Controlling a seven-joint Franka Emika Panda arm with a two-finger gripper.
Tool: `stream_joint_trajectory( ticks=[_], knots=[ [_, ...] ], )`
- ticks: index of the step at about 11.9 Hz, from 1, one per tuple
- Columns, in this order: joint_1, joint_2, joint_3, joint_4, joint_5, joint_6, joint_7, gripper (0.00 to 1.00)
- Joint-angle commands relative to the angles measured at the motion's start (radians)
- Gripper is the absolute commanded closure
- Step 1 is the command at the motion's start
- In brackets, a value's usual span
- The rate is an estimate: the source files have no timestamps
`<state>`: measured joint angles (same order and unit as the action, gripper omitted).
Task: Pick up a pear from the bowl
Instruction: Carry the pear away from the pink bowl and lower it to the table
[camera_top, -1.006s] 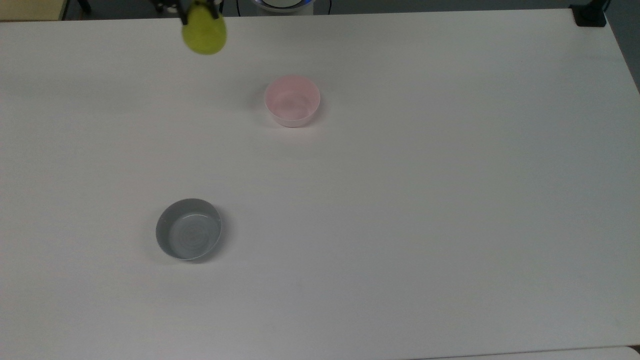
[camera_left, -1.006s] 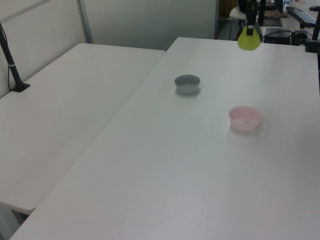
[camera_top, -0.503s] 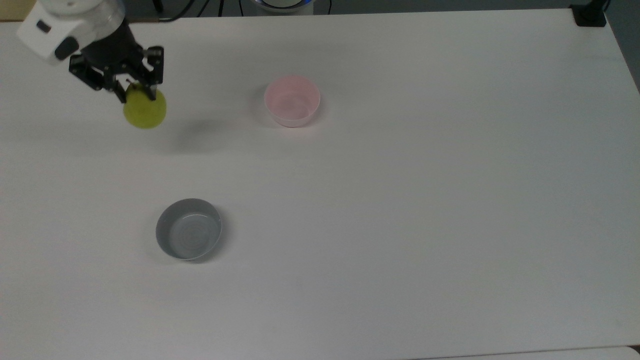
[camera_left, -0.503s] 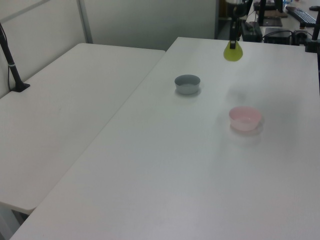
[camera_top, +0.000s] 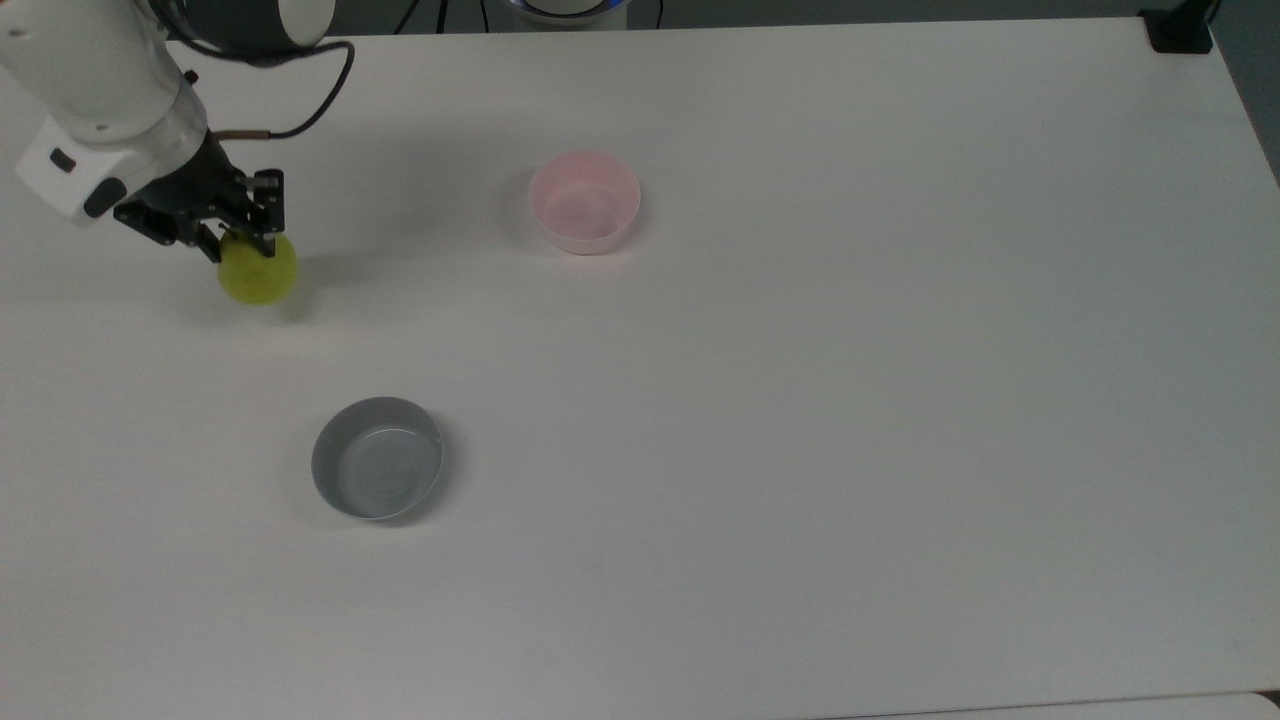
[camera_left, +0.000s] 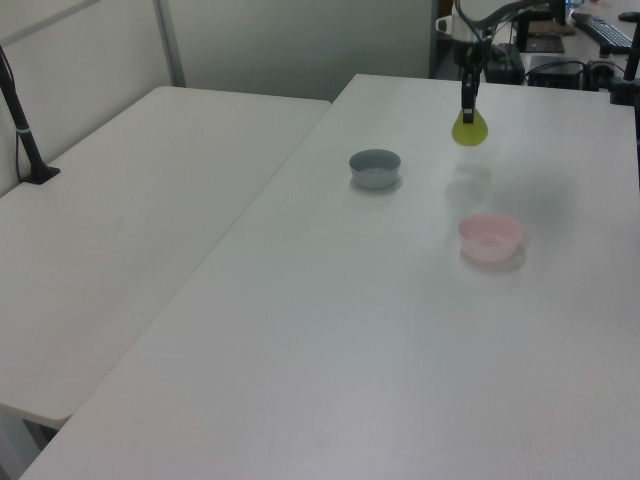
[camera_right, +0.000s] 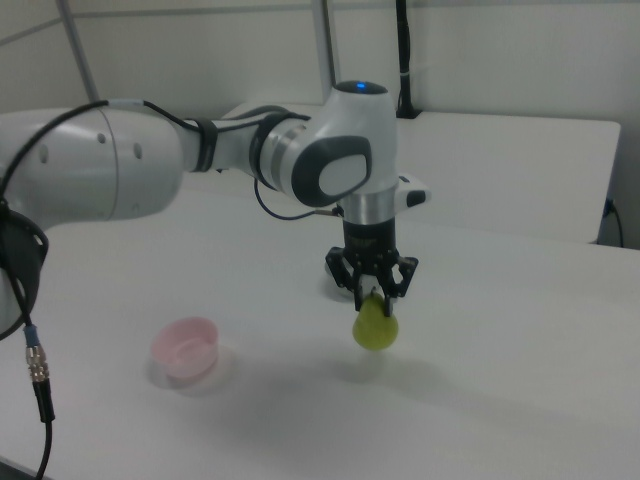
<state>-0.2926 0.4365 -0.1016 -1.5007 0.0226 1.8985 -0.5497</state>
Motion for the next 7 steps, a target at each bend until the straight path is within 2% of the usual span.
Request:
stream_joint_trajectory(
  ticks=[1, 4, 5, 6, 7],
  knots=[
    [-0.004, 0.056, 0.003, -0.010, 0.005, 0.091, -0.024, 1.00],
    [-0.008, 0.082, 0.006, -0.009, 0.003, 0.099, -0.024, 0.98],
    [-0.008, 0.085, 0.006, -0.009, 0.003, 0.099, -0.022, 0.80],
    [-0.008, 0.085, 0.008, -0.009, 0.002, 0.099, -0.022, 0.36],
    [-0.008, 0.082, 0.008, -0.009, -0.004, 0.097, -0.013, 0.00]
  ],
)
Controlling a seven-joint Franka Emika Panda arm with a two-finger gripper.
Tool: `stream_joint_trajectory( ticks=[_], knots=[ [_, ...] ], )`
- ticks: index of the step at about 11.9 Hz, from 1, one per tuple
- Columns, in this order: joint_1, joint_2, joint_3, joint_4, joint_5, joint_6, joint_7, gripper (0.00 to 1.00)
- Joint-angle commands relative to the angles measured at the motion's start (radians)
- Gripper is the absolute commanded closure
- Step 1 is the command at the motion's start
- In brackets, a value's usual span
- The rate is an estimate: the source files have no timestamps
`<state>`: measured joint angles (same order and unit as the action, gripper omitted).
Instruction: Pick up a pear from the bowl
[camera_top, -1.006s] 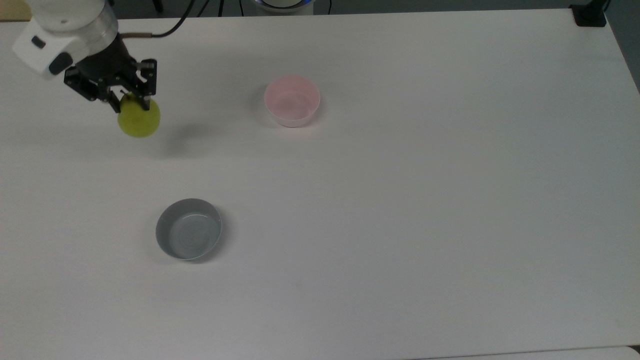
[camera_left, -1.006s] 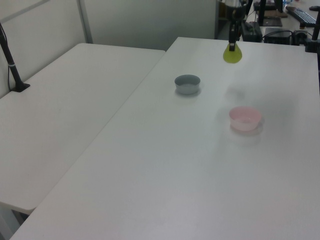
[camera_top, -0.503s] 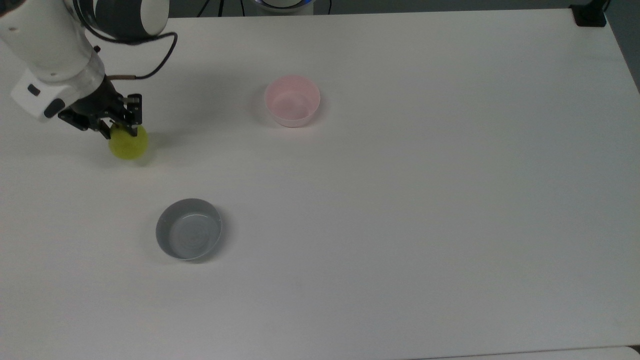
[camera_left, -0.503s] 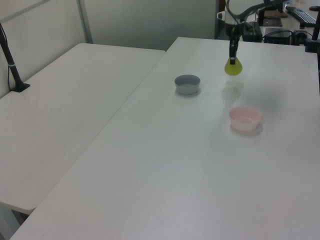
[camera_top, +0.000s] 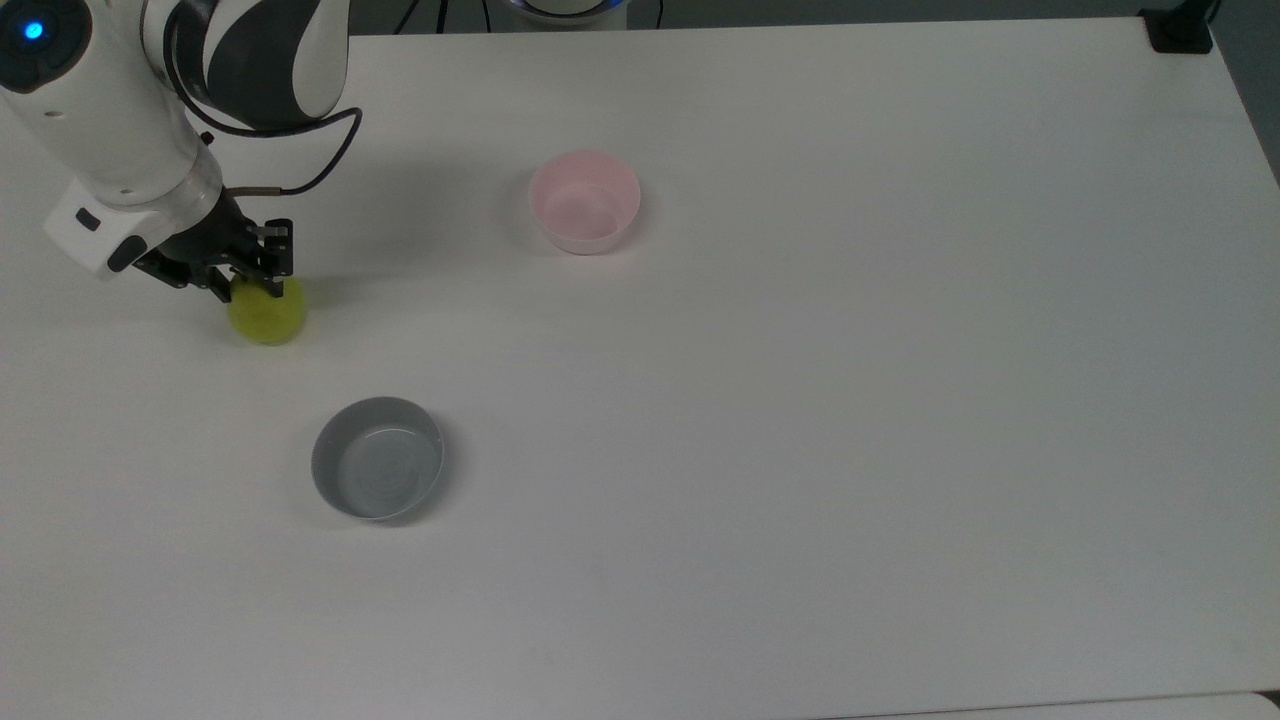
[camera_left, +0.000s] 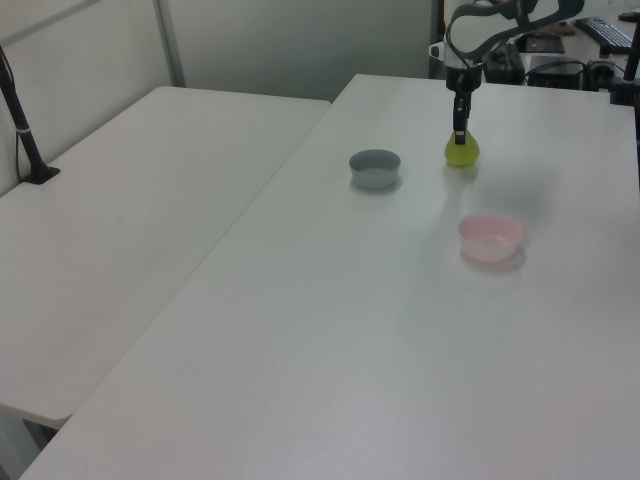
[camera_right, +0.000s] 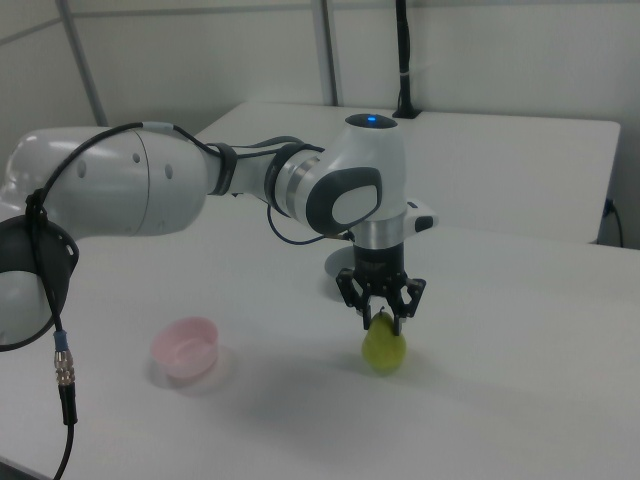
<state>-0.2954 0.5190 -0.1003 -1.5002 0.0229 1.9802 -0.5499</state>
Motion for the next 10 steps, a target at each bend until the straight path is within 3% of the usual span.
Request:
stream_joint_trajectory(
  ticks=[1, 5, 10],
  knots=[
    [-0.005, -0.014, 0.010, -0.008, -0.004, 0.011, -0.010, 0.00],
    [0.007, -0.140, 0.011, 0.000, -0.008, -0.088, 0.014, 0.00],
    [0.102, -0.377, 0.002, -0.006, -0.009, -0.305, 0.232, 0.00]
  ],
)
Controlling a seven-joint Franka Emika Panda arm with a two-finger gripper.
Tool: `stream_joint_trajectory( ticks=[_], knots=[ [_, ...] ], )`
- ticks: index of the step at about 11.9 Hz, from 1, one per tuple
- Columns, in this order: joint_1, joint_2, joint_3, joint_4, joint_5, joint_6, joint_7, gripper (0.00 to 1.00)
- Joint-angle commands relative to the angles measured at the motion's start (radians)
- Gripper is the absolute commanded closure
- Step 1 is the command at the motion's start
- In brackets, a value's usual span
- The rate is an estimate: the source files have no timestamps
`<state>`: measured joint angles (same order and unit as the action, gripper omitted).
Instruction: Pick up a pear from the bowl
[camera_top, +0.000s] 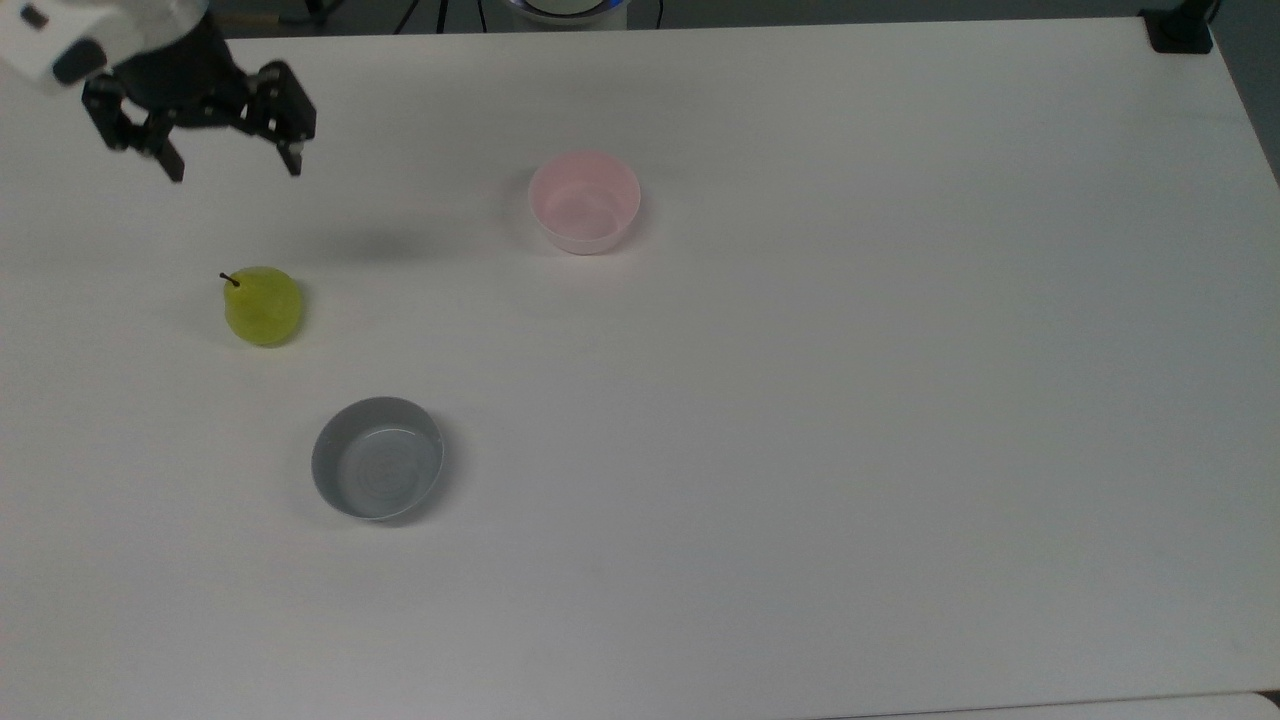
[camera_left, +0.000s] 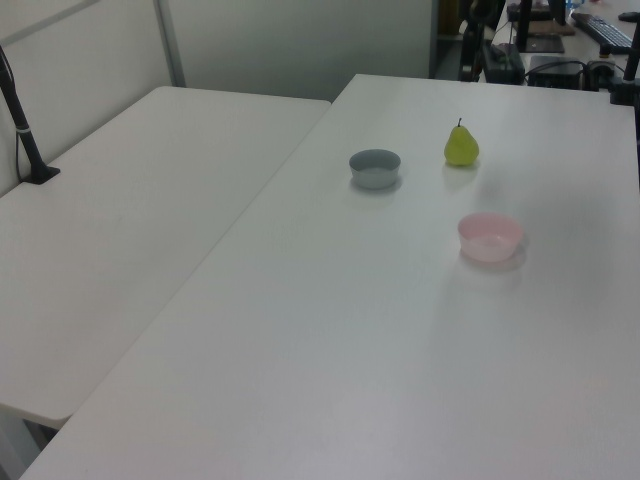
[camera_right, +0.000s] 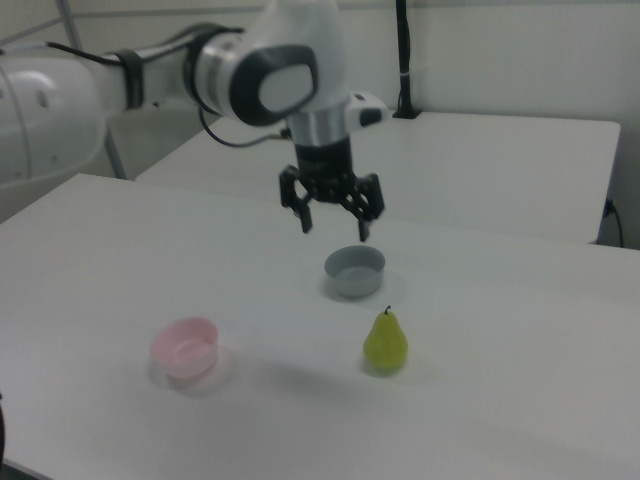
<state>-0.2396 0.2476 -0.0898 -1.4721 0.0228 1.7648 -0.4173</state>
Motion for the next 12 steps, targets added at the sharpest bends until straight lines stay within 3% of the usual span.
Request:
stream_joint_trajectory(
  ticks=[1, 6, 9, 12],
  knots=[
    [0.066, -0.138, -0.010, -0.033, -0.009, -0.138, 0.133, 0.00],
    [0.206, -0.252, -0.036, -0.049, -0.010, -0.304, 0.350, 0.00],
    [0.307, -0.301, -0.088, -0.111, 0.002, -0.283, 0.312, 0.00],
    [0.322, -0.294, -0.090, -0.149, 0.026, -0.132, 0.291, 0.00]
  ],
)
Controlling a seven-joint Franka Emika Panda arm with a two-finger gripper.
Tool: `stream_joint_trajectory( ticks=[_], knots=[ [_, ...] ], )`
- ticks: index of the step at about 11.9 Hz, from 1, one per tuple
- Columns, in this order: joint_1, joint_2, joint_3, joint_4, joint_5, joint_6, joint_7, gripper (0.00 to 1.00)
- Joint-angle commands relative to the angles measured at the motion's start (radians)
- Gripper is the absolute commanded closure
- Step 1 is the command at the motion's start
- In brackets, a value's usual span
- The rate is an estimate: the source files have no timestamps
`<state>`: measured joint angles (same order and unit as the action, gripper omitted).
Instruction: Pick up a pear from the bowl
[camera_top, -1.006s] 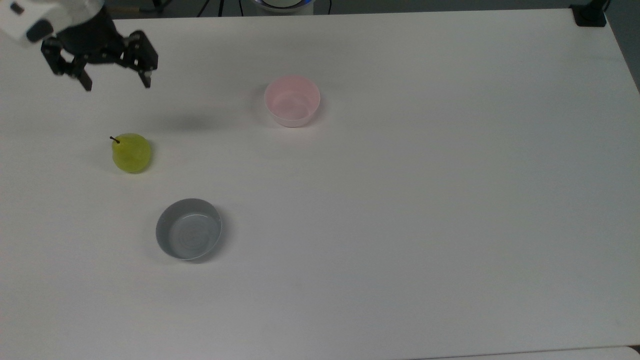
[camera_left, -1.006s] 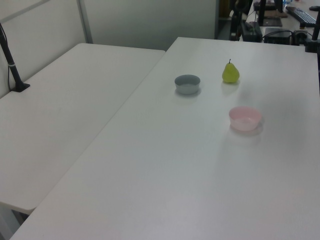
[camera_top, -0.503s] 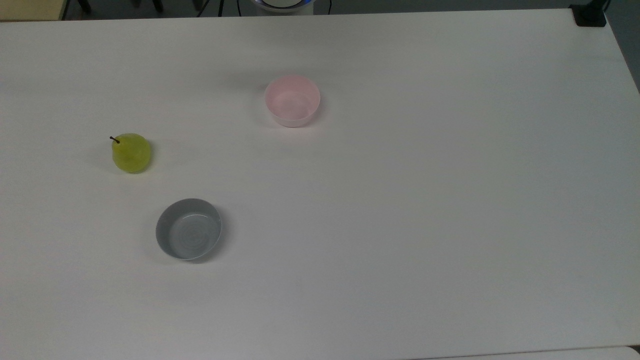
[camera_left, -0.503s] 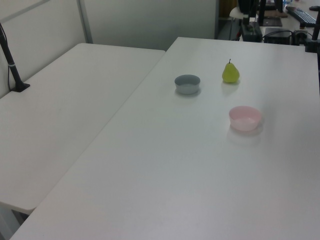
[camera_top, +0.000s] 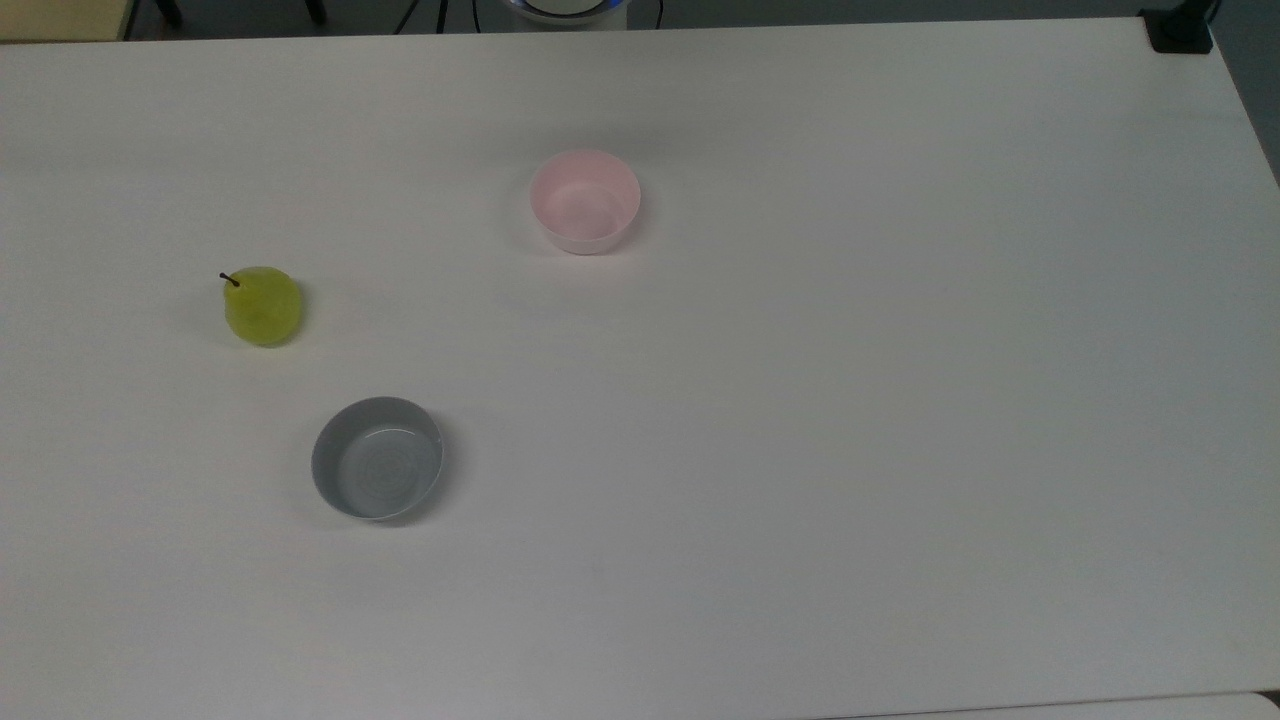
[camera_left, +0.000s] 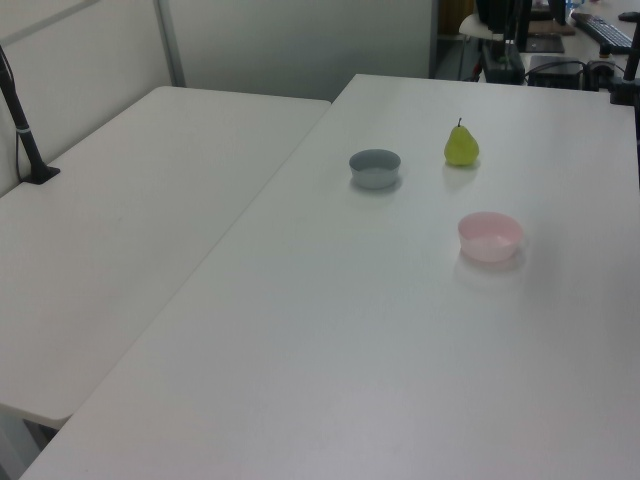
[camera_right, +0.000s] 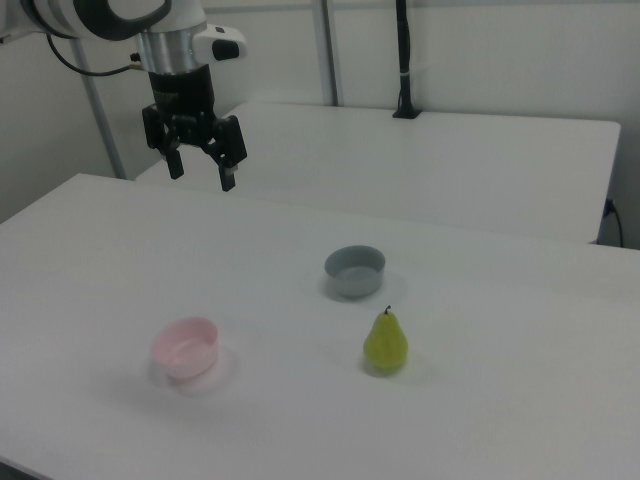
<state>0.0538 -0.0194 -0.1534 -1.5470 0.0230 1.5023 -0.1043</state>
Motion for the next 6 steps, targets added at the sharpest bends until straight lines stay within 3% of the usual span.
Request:
stream_joint_trajectory(
  ticks=[1, 6],
  knots=[
    [0.029, -0.016, -0.026, -0.079, 0.031, 0.183, -0.028, 0.00],
    [0.031, -0.005, -0.025, -0.085, 0.029, 0.207, -0.031, 0.00]
  ],
)
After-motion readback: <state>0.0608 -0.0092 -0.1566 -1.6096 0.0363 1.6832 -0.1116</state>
